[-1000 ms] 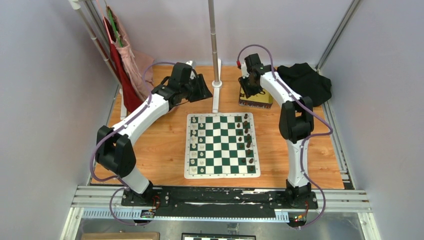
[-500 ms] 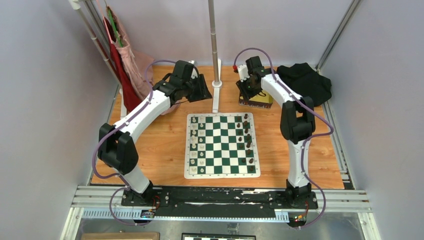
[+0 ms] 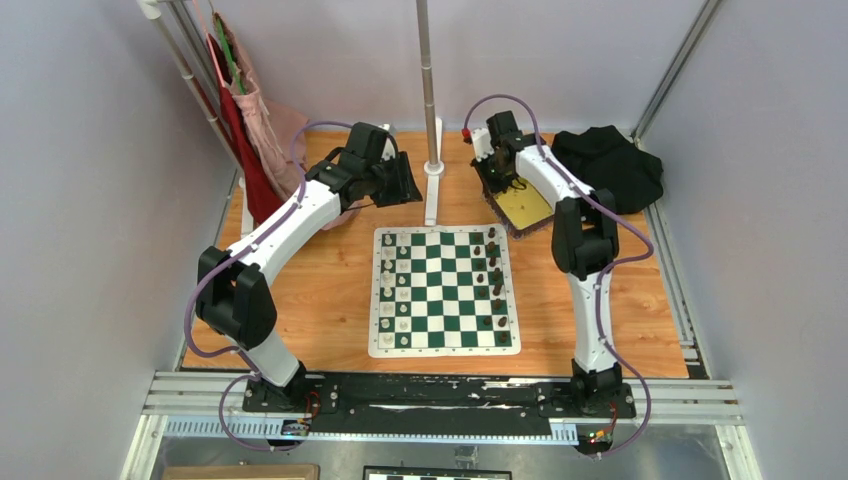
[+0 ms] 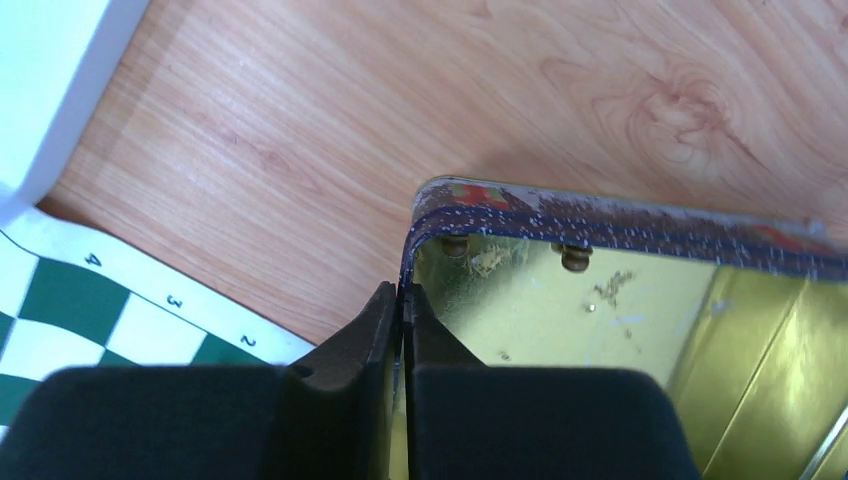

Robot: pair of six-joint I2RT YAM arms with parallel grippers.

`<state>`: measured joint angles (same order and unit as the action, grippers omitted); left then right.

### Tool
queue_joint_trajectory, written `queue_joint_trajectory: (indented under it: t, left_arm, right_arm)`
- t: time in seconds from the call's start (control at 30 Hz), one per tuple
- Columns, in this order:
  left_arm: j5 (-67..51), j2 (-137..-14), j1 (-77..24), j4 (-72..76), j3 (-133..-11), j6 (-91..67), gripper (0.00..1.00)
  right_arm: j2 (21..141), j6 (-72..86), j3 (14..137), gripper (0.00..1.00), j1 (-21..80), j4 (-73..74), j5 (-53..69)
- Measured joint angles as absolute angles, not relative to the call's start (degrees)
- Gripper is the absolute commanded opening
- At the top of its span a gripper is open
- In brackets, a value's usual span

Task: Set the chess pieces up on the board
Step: Adjust the storage box at the center of the board.

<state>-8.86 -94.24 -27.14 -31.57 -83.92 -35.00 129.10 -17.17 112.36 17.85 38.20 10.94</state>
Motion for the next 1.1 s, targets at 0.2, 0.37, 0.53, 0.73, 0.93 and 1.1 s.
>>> queue_joint_trajectory:
  t: [0.2, 0.37, 0.53, 0.73, 0.93, 1.1]
  left_arm:
    - [-8.93, -94.24, -26.87, -32.86, -84.09, -34.09, 0.49]
    - [-8.95, -94.24, -26.17, -33.78, -84.47, -33.12, 0.49]
    - [-8.99, -94.24, -25.23, -34.57, -84.49, -32.47, 0.49]
    - [-8.99, -94.24, -24.64, -34.94, -84.49, -31.42, 0.49]
    - [-9.13, -94.24, -24.12, -35.07, -84.49, -30.55, 0.49]
    - [-9.37, -94.24, -23.86, -35.33, -84.42, -30.09, 0.49]
  right_arm:
    - [133.80, -14.13, 120.05, 0.01, 17.85, 39.72, 10.90]
    - [138.93, -11.49, 128.77, 0.00, 17.87, 41.19, 10.17]
    - [142.89, -8.99, 135.37, 0.00, 17.85, 41.95, 7.88]
    - [144.29, -2.74, 137.64, 0.00, 17.85, 41.63, 3.07]
    - [144.31, 6.13, 137.64, 0.00, 17.76, 41.08, -1.85]
    - [144.99, 12.14, 138.78, 0.00, 17.65, 40.56, -3.79]
